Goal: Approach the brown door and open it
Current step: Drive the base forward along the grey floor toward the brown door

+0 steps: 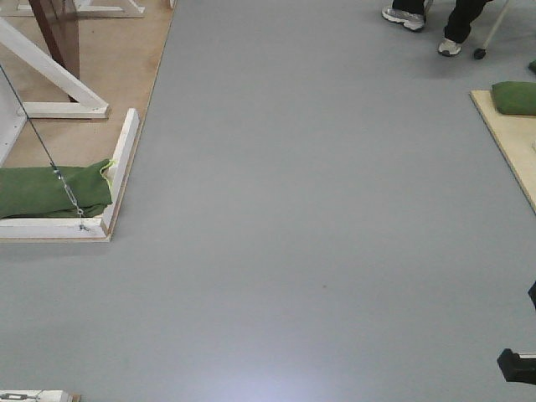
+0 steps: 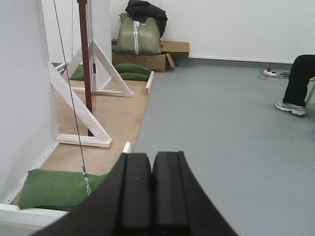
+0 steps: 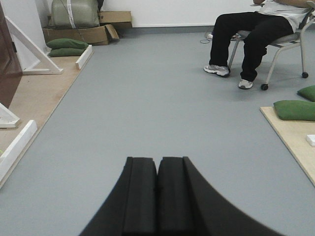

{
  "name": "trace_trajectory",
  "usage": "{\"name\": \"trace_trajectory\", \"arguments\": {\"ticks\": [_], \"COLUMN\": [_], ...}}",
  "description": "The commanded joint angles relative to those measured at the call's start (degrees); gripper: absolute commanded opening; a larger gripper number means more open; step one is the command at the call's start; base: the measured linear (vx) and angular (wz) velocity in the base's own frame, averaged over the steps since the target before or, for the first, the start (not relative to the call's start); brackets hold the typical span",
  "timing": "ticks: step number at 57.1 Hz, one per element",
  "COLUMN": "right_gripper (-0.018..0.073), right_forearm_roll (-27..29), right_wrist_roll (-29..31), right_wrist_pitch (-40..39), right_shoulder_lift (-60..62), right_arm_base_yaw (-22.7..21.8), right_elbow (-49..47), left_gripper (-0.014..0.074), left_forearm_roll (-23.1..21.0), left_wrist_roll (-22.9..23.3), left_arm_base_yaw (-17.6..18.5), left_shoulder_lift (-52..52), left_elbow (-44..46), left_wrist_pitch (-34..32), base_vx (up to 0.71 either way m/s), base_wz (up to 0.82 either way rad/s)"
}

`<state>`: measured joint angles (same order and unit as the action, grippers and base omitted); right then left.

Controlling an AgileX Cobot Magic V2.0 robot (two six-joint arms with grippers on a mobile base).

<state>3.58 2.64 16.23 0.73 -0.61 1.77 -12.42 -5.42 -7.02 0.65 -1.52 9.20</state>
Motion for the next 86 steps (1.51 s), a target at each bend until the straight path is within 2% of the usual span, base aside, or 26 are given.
{"name": "trace_trajectory", "arguments": {"ticks": [1,86], "right_gripper": [0.0,0.0], "right_forearm_roll": [-0.01,-0.01], "right_wrist_roll": [0.32,0.32], "right_wrist_pitch": [-4.73,-4.73], "right_shoulder_lift": [0.78,0.7], "right_arm_base_yaw": [-0.25,-0.27], "right_elbow": [0.4,0.4], "left_gripper": [-0.0004,-0.0004], "left_forearm_roll": [-0.21,-0.21], "left_wrist_roll": [0.33,0.33], "left_arm_base_yaw": [0.13,0.08], "left_shoulder_lift": [0.88,0.88], "left_elbow": [0.9,0.95], "left_wrist_pitch": [-4.28,-4.28], "base_vx": [0.17,0.22], "base_wz": [-0.05,0.03]}}
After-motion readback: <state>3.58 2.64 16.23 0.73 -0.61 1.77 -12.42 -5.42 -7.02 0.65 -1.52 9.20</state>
